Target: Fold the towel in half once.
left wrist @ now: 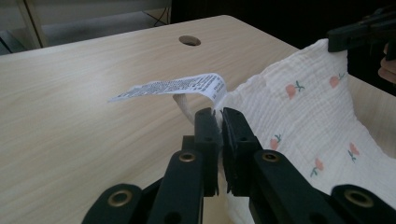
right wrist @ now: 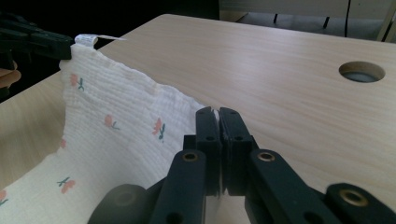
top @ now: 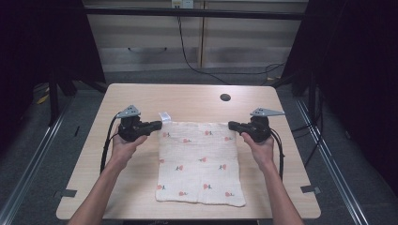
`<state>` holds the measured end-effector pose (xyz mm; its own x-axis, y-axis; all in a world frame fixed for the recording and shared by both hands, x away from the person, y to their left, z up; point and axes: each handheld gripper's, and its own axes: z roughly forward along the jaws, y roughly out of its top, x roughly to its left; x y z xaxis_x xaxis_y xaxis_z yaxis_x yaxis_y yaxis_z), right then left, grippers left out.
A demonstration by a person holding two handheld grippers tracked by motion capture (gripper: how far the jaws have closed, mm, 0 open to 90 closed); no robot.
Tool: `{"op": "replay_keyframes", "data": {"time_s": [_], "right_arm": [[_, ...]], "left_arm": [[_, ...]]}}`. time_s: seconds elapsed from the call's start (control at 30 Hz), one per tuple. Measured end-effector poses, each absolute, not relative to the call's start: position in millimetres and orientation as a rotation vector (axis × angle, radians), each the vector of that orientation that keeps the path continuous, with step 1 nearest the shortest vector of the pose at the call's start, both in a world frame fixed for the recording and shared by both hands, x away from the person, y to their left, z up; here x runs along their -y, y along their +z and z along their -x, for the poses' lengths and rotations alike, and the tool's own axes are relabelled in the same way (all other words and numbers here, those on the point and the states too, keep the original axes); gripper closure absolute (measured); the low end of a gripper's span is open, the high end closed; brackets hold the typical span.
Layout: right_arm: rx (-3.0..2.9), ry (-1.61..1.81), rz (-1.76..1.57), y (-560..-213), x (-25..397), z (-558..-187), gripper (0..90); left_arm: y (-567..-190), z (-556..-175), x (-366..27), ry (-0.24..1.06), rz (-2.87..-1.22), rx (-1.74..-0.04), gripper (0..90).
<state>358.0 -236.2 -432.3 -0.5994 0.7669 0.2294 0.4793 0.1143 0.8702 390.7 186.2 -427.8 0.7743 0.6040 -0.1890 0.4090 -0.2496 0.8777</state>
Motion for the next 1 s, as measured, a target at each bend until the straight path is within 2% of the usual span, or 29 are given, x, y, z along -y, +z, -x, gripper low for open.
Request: {"op": "replay_keyframes", "data": {"time_s": [0.23, 0.5, 1.0], "right_arm": [[-2.103, 1.473, -1.205, -414.2, 238.2, -363.4, 87.3], [-2.104, 1.455, -1.191, -406.7, 236.6, -368.8, 87.4], [-2.175, 1.455, -1.160, -421.5, 247.5, -327.8, 87.4]], "left_arm": [[-411.7, -398.6, -187.4, 0.243, -1.839, -0.780, 85.5], [-411.3, -403.3, -188.8, 0.253, -1.840, -0.785, 85.5], [-413.4, -362.9, -196.5, 0.269, -1.915, -0.686, 85.5]]}}
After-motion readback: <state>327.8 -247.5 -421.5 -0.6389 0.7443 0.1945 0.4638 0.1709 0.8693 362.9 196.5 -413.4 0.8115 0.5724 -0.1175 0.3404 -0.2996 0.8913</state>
